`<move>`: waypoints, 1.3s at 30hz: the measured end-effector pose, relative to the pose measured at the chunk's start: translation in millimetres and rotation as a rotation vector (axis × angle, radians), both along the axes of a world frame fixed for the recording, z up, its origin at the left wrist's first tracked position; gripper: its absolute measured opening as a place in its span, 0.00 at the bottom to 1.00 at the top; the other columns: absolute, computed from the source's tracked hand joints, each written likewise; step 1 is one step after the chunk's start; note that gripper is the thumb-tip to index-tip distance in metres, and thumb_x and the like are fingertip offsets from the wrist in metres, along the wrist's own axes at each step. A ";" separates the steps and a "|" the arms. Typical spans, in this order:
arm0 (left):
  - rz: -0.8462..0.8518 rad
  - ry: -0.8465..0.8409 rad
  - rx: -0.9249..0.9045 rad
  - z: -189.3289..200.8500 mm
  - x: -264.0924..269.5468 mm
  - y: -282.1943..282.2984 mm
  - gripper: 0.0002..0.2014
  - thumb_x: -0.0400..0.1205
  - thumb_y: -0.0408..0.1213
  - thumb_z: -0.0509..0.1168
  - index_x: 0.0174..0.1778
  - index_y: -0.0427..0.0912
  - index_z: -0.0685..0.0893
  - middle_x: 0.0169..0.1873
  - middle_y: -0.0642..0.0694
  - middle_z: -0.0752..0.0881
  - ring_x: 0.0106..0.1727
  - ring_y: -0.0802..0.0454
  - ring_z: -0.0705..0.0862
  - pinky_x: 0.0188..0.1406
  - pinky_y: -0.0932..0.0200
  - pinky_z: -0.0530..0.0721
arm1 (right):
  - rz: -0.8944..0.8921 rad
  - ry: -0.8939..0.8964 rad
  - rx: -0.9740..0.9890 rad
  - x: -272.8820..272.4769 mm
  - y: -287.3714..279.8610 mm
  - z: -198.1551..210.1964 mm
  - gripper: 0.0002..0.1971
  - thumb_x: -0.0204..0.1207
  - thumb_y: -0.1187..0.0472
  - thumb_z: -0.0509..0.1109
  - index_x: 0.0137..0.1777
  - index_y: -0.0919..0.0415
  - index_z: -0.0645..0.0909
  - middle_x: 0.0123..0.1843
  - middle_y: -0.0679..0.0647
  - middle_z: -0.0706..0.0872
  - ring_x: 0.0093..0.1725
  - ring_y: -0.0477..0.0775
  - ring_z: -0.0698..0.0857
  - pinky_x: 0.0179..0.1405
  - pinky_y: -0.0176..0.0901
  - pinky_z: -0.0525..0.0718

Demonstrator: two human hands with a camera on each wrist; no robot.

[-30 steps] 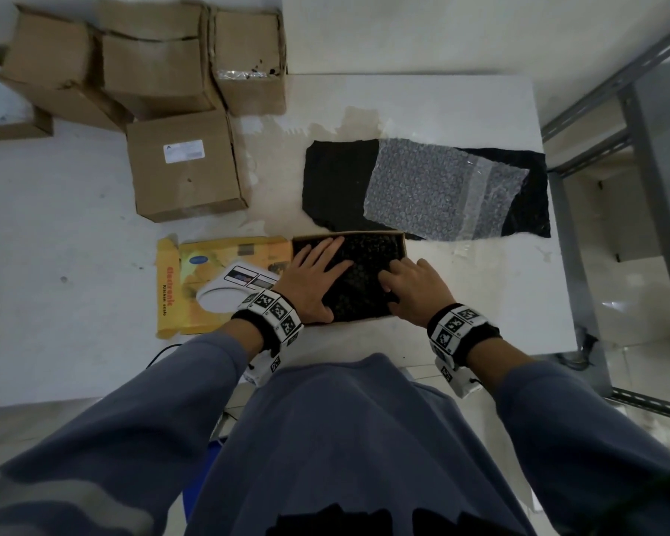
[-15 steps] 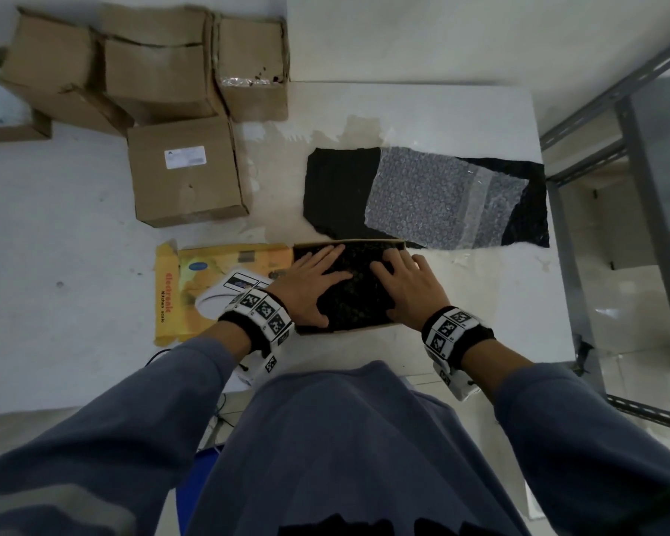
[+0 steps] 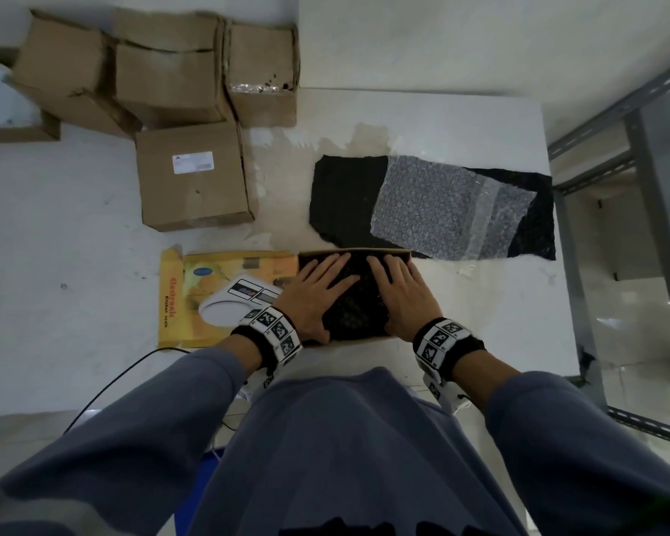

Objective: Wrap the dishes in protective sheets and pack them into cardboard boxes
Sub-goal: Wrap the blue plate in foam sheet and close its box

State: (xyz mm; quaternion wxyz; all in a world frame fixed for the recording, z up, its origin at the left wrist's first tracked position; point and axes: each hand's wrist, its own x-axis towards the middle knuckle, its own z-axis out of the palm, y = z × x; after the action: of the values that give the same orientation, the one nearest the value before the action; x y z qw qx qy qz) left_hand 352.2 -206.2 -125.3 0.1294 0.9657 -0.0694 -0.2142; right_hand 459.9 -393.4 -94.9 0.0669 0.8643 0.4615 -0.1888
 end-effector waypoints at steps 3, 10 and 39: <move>0.063 -0.004 -0.022 3.6 1.4 -3.2 0.64 0.60 0.57 0.80 0.86 0.47 0.48 0.87 0.43 0.46 0.87 0.43 0.47 0.86 0.42 0.50 | -0.017 0.019 0.015 0.5 -2.1 -1.6 0.55 0.61 0.53 0.80 0.85 0.65 0.54 0.75 0.64 0.71 0.75 0.65 0.71 0.80 0.59 0.67; 0.099 0.017 0.049 5.5 5.4 -12.4 0.70 0.59 0.56 0.81 0.87 0.45 0.41 0.87 0.42 0.45 0.86 0.42 0.47 0.85 0.43 0.50 | 0.018 -0.060 -0.127 1.7 11.1 -1.6 0.53 0.60 0.48 0.80 0.83 0.66 0.61 0.72 0.64 0.73 0.68 0.65 0.75 0.71 0.58 0.74; 0.107 -0.099 -0.105 -0.5 1.1 -7.3 0.48 0.62 0.60 0.77 0.79 0.55 0.68 0.86 0.39 0.52 0.86 0.39 0.50 0.84 0.36 0.55 | -0.085 0.161 -0.040 6.1 6.7 6.5 0.63 0.59 0.43 0.84 0.87 0.61 0.49 0.79 0.64 0.60 0.77 0.65 0.66 0.66 0.54 0.80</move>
State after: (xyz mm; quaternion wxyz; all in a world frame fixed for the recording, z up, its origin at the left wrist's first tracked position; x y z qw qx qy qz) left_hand 353.3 -213.5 -125.8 0.1874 0.9693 -0.0349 -0.1552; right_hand 466.0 -386.7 -88.4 0.0388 0.8636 0.4242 -0.2696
